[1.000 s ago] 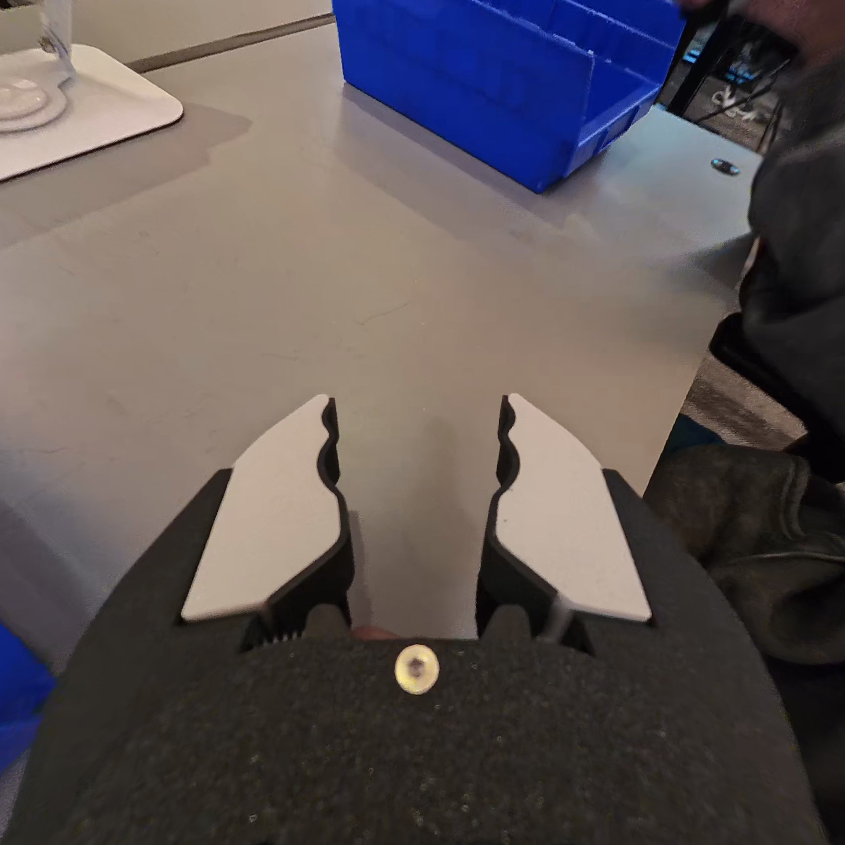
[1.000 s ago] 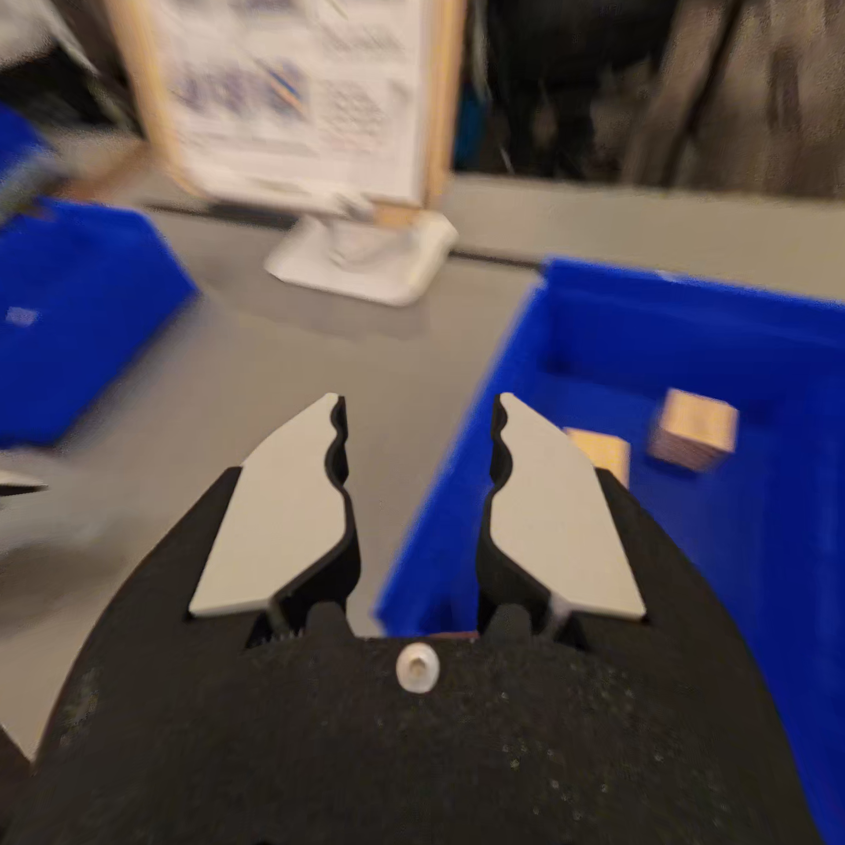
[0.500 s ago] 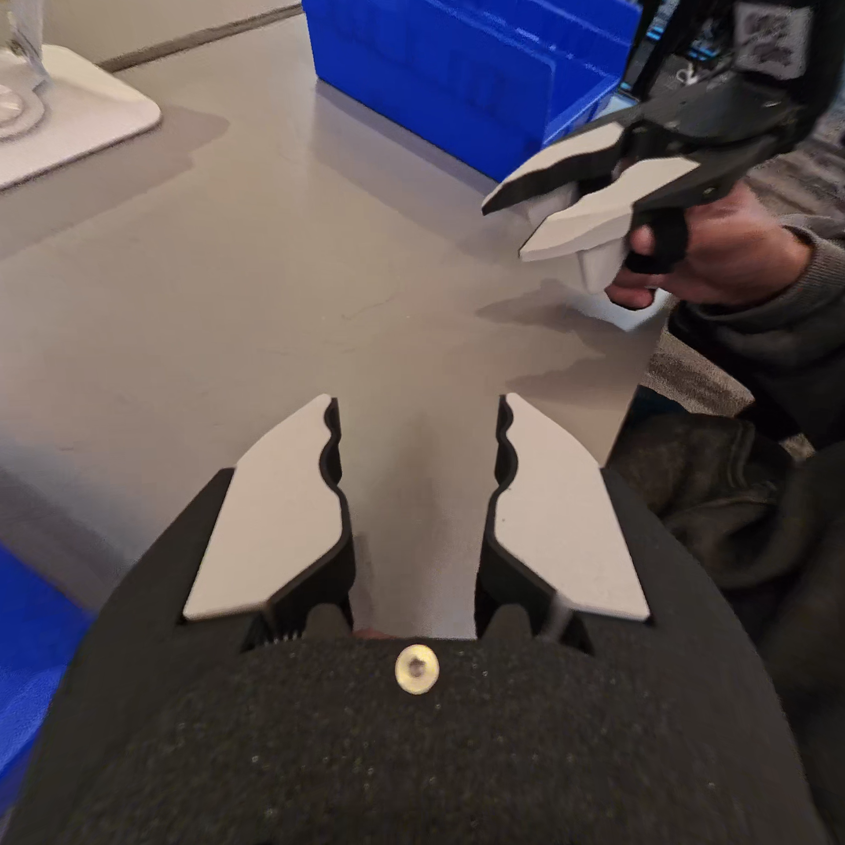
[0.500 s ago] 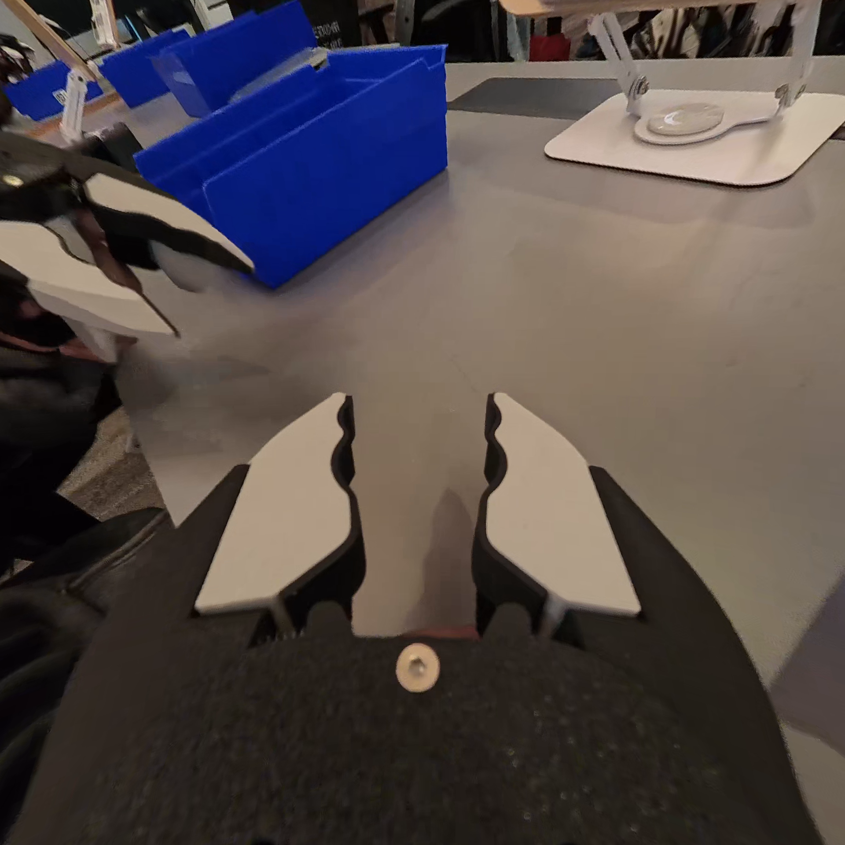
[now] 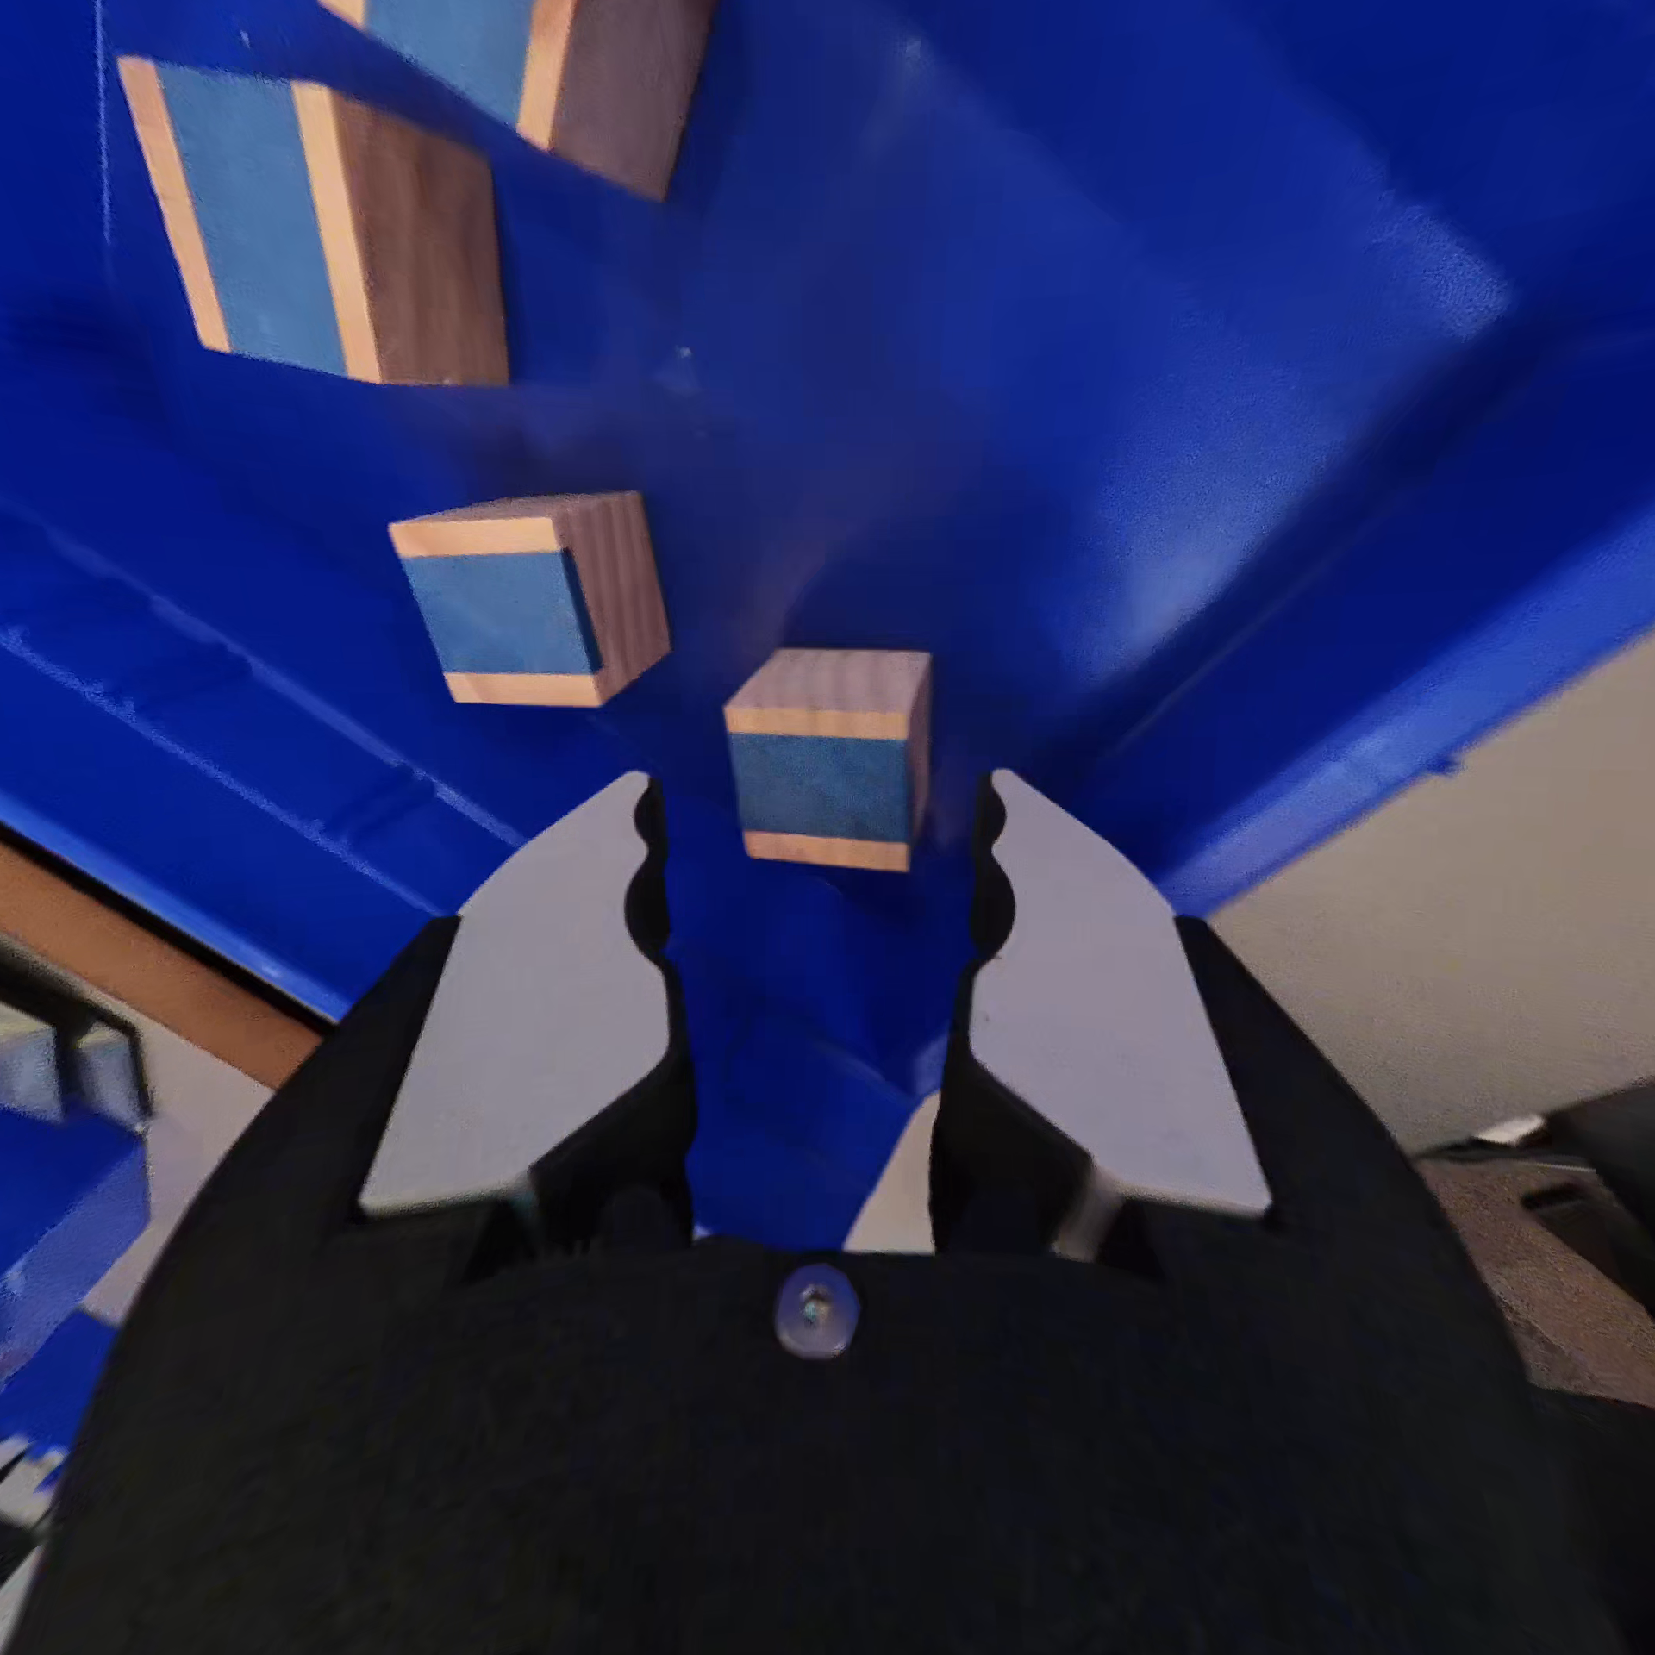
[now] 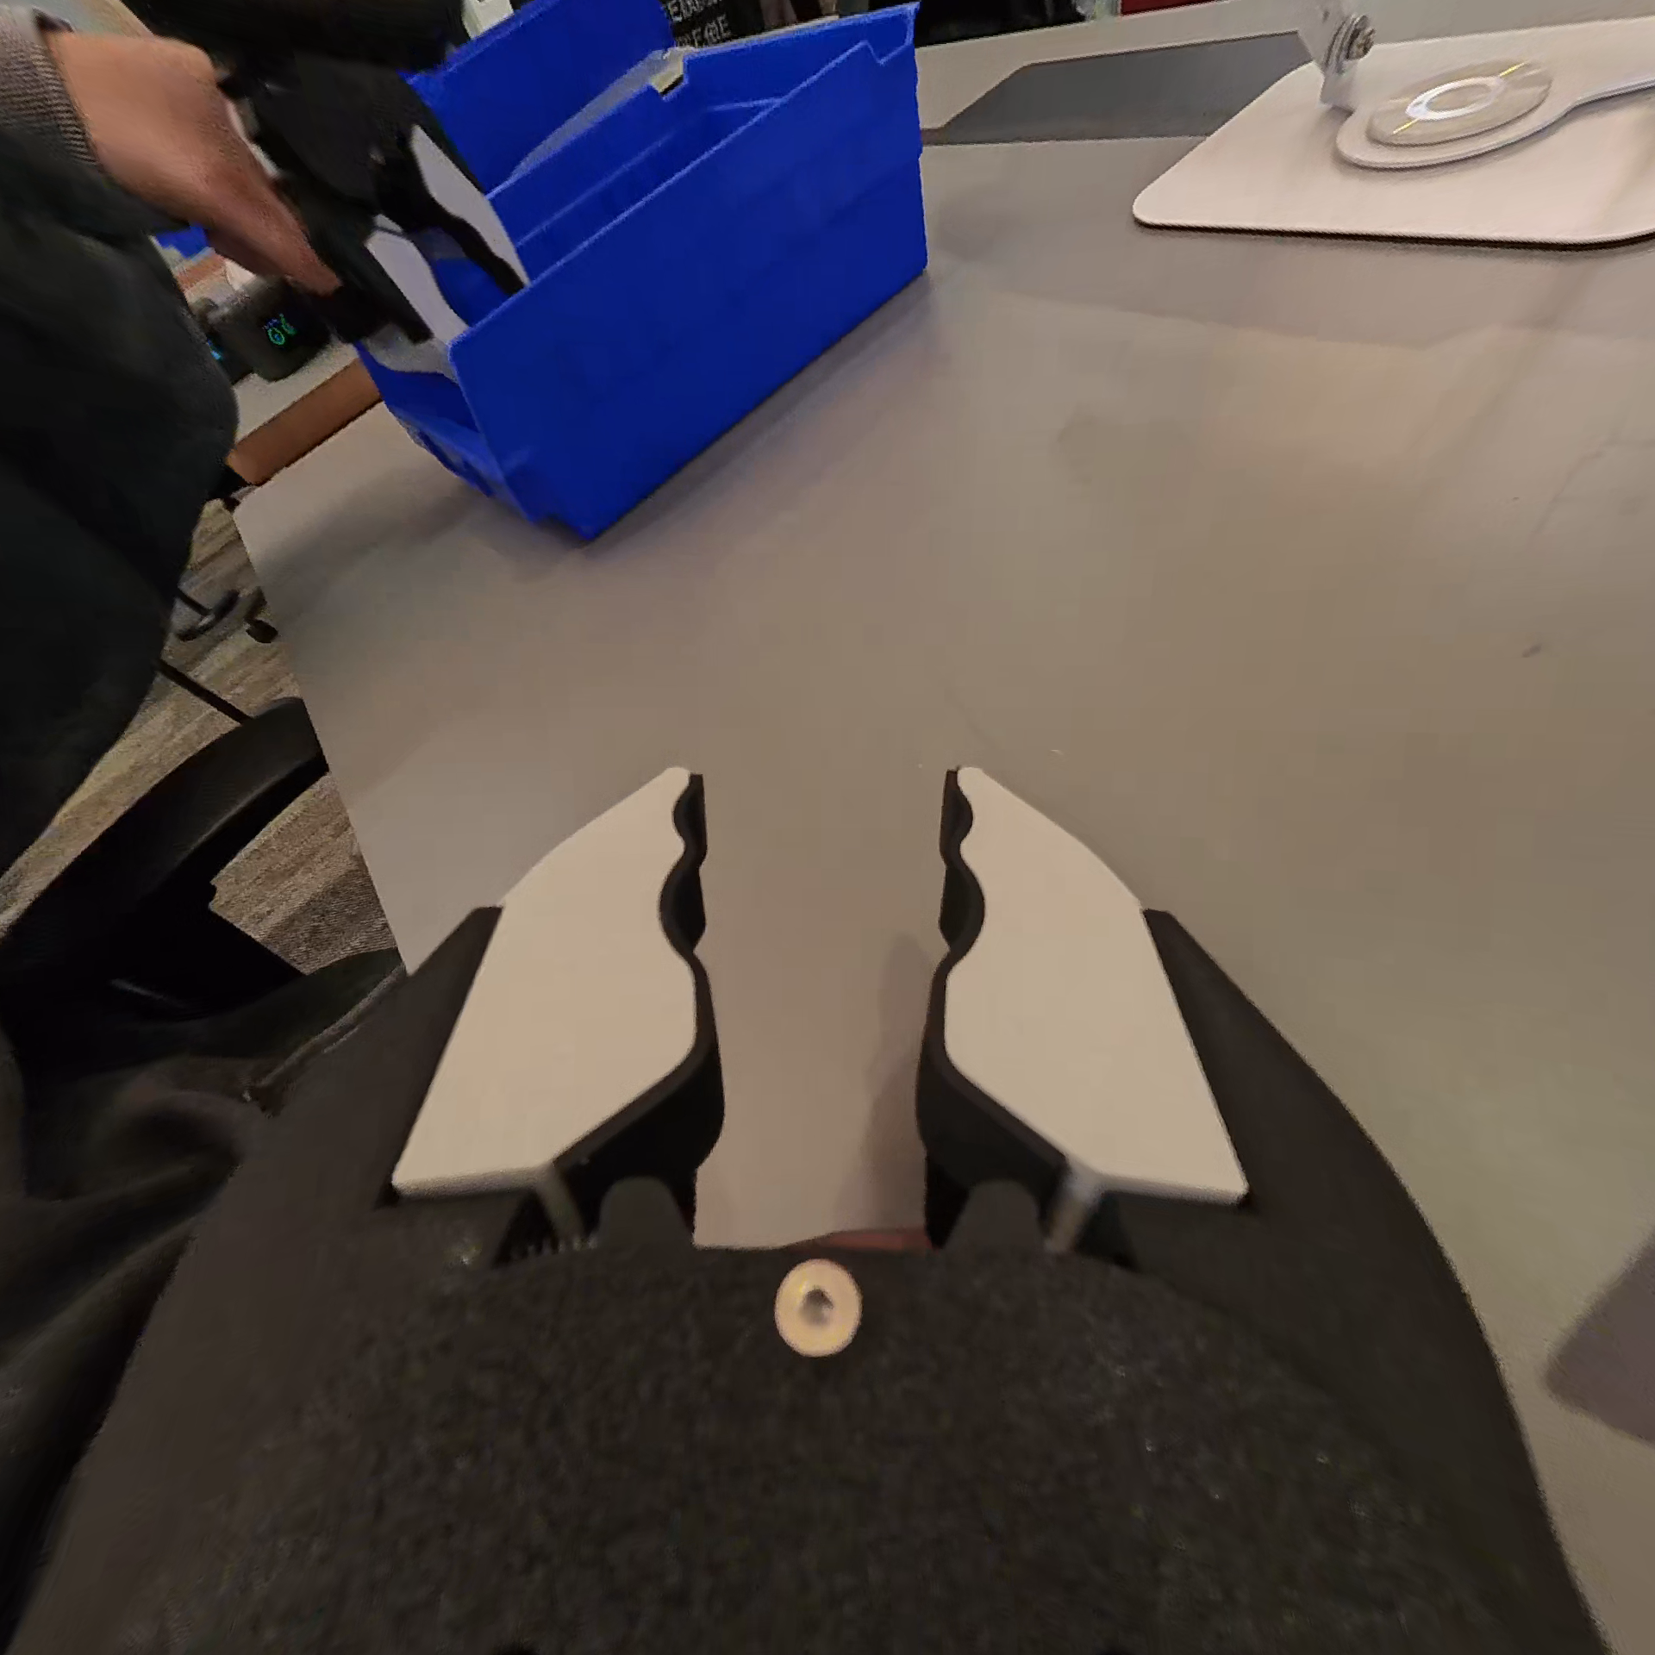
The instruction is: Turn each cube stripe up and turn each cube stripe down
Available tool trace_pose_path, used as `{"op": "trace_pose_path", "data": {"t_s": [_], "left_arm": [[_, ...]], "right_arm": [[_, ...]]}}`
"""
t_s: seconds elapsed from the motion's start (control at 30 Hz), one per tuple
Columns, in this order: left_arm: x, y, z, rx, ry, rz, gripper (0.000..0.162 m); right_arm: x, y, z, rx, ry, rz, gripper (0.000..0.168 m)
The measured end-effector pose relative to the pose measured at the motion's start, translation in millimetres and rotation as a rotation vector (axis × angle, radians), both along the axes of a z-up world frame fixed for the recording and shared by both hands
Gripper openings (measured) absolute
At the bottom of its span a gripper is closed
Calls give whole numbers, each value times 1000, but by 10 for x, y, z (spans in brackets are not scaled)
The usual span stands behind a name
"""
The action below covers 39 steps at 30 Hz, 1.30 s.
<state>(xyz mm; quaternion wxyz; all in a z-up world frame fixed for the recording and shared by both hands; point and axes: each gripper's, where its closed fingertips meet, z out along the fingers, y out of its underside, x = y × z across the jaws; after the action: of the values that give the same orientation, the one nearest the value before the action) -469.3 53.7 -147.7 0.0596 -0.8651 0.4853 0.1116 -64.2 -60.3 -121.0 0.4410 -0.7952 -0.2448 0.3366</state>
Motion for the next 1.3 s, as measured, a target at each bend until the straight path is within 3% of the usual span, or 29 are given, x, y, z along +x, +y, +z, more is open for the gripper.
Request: {"op": "trace_pose_path", "data": {"t_s": [0.03,0.2,0.27,0.3,0.4,0.5,0.67,0.8,0.93,1.1,1.23,1.3], "left_arm": [[-33,50,-39,4,18,7,65],[-18,80,-228,-73,-21,86,63],[-26,4,-327,-134,-17,102,46],[-18,-5,-334,-133,-13,85,45],[90,-34,-277,-119,-57,33,45],[180,58,22,-18,-122,15,45],[735,177,908,188,-516,32,45],[1615,-18,1303,139,-953,21,45],[2517,-300,1347,-47,-1268,27,45],[3346,-515,1389,-289,-1610,17,45],[3610,-533,1058,-327,-1580,74,45],[3623,-540,1015,-367,-1619,101,45]], "right_arm": [[9,-2,5,3,0,0,50],[14,5,-3,-24,36,15,49],[5,0,-24,-44,50,26,49],[4,-2,-32,-51,53,29,49],[19,1,-31,-49,50,27,48],[36,11,-10,-45,57,23,48],[100,51,16,-36,62,2,48],[208,180,37,-36,86,-28,50],[127,341,228,-103,246,33,57],[-333,445,359,-172,391,241,73],[-622,393,595,-230,627,337,71],[-673,417,540,-262,641,304,67]]}}
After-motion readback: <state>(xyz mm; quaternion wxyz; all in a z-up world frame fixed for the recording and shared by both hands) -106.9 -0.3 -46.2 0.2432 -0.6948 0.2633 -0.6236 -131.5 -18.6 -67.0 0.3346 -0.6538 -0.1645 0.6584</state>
